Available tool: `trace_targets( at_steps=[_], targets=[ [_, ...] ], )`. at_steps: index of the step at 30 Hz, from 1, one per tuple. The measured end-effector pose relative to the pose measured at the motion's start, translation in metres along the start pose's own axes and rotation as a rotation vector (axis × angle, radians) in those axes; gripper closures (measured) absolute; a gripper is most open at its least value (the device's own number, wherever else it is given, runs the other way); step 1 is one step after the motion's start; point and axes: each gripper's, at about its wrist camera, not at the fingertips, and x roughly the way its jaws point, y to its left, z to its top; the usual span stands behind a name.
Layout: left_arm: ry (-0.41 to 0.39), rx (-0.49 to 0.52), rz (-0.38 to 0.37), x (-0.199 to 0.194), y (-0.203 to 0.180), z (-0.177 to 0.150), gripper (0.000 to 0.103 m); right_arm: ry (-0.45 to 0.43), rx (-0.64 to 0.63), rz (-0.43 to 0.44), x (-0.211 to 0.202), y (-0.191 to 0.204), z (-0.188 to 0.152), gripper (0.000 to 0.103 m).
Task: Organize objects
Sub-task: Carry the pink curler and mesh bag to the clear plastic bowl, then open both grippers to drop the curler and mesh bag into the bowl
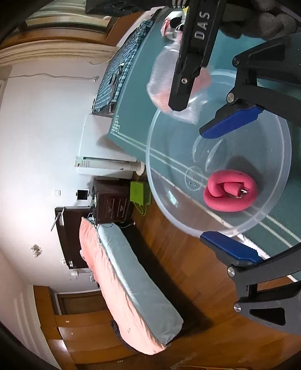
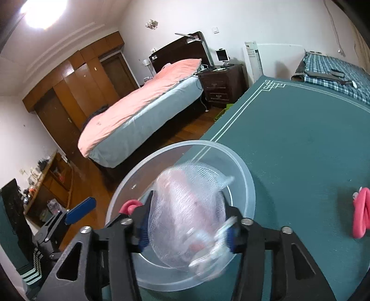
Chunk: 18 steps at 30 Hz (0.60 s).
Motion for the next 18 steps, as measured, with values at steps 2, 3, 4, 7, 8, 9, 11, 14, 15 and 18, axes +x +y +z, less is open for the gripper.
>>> trace_targets(
  at_steps=[2, 3, 4, 7, 8, 9, 11, 14, 15, 18],
  targets=[
    [-0.005, -0.01, 0.011, 0.0, 0.002, 0.001, 0.017, -0.011, 0.019, 0.013, -0.003, -0.002, 0.003, 0.029],
    [-0.006, -0.013, 0.015, -0.001, 0.003, 0.002, 0.017, -0.017, 0.027, 0.018, -0.004, -0.002, 0.004, 0.029],
    [-0.007, -0.016, 0.019, -0.002, 0.004, 0.002, 0.017, -0.02, 0.032, 0.022, -0.005, -0.003, 0.004, 0.029],
    [-0.01, -0.023, 0.027, -0.003, 0.004, 0.003, 0.017, -0.028, 0.036, 0.015, -0.011, -0.002, 0.004, 0.029],
    [-0.011, -0.024, 0.029, -0.004, 0.004, 0.003, 0.017, -0.032, 0.039, 0.012, -0.013, -0.003, 0.004, 0.029],
    [-0.012, -0.024, 0.031, -0.005, 0.004, 0.003, 0.017, -0.036, 0.043, 0.008, -0.015, -0.003, 0.003, 0.029],
    [-0.015, -0.025, 0.034, -0.007, 0.004, 0.003, 0.017, -0.045, 0.05, 0.001, -0.021, -0.004, 0.0, 0.029],
    [-0.019, -0.03, 0.03, -0.01, 0.002, 0.004, 0.014, -0.06, 0.064, -0.018, -0.031, -0.006, -0.005, 0.029],
    [-0.021, -0.029, 0.027, -0.011, 0.003, 0.003, 0.012, -0.063, 0.072, -0.024, -0.035, -0.007, -0.008, 0.029],
    [-0.033, -0.024, 0.02, -0.017, 0.0, 0.004, 0.011, -0.077, 0.093, -0.043, -0.049, -0.008, -0.017, 0.029]
  ],
)
